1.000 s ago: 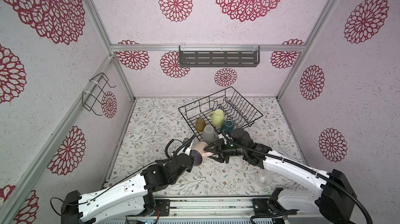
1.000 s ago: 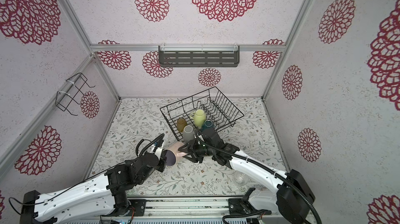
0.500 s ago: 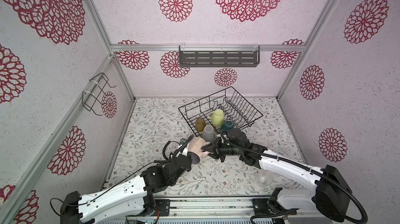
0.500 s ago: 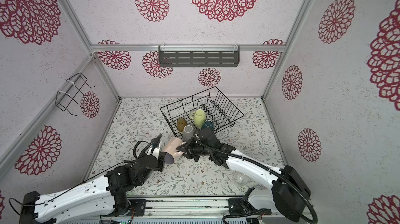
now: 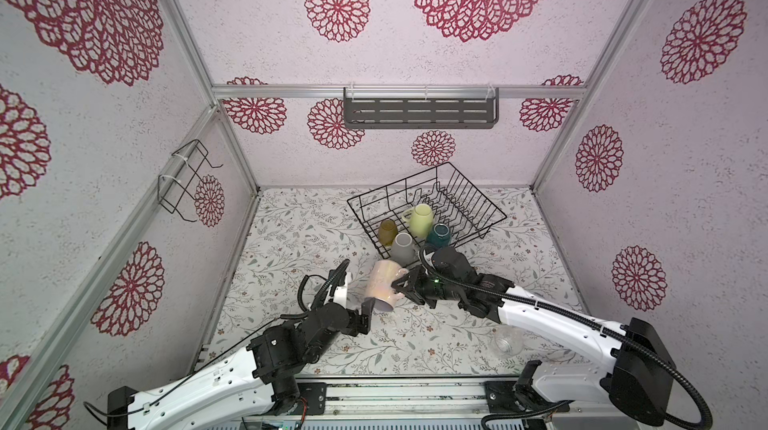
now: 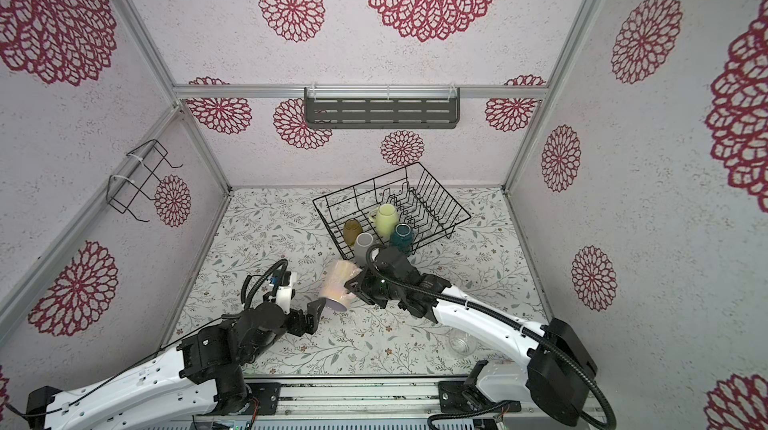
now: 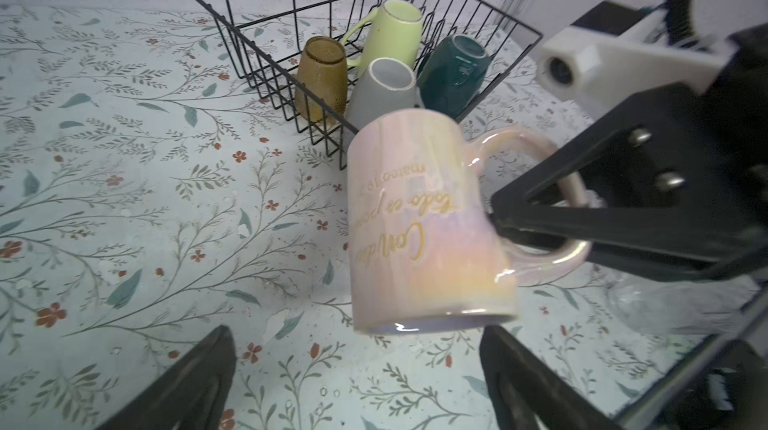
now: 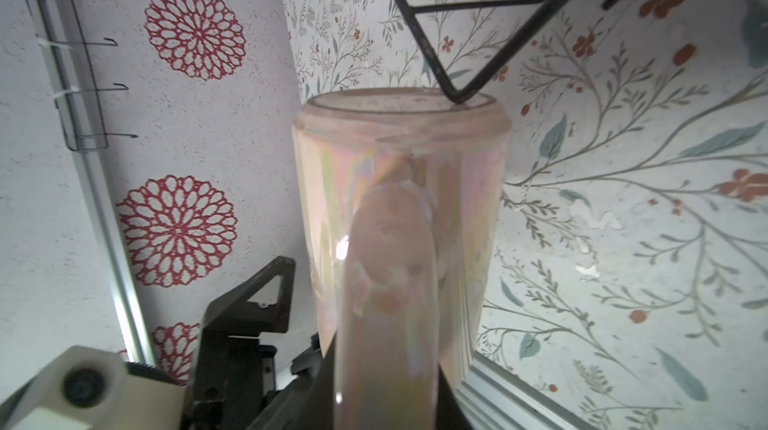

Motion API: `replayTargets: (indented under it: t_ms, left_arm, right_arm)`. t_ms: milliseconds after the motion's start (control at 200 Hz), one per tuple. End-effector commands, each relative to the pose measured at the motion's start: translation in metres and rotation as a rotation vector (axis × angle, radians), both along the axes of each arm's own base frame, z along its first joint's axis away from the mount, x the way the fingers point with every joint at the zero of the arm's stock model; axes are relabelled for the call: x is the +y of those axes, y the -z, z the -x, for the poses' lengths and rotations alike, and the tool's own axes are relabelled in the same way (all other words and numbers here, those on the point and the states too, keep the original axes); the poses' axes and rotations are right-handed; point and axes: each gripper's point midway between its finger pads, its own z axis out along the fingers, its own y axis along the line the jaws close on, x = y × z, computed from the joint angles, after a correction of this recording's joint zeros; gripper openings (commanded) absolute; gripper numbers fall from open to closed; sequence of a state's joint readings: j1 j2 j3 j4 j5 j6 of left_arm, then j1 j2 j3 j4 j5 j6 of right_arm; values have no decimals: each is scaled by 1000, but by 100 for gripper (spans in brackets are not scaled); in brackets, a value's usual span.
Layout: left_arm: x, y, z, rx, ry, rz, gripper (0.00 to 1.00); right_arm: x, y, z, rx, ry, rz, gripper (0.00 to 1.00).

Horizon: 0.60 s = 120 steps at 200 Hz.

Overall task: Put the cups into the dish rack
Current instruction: 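Close the right gripper on the pink mug handle and open the left gripper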

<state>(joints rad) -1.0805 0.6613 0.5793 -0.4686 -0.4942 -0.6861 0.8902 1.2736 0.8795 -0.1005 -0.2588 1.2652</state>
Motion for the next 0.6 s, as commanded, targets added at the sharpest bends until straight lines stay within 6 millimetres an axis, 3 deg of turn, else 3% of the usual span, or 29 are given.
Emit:
replayTargets:
  t_ms: [0, 205, 440, 596]
  left_arm:
    - [-11, -28, 9, 46, 40, 181, 100]
    - [12, -44, 5, 82, -70, 234, 99]
    - [30, -37, -5, 113, -201, 244, 100]
    - [28, -36, -6, 152, -196, 314, 99]
  right_arm:
    - [4, -59, -13, -269, -37, -88, 0]
    - [2, -67, -4, -330, -96, -64, 0]
    - [-1, -80, -5, -378, -118, -30, 0]
    - [6, -65, 3, -365, -203, 8, 0]
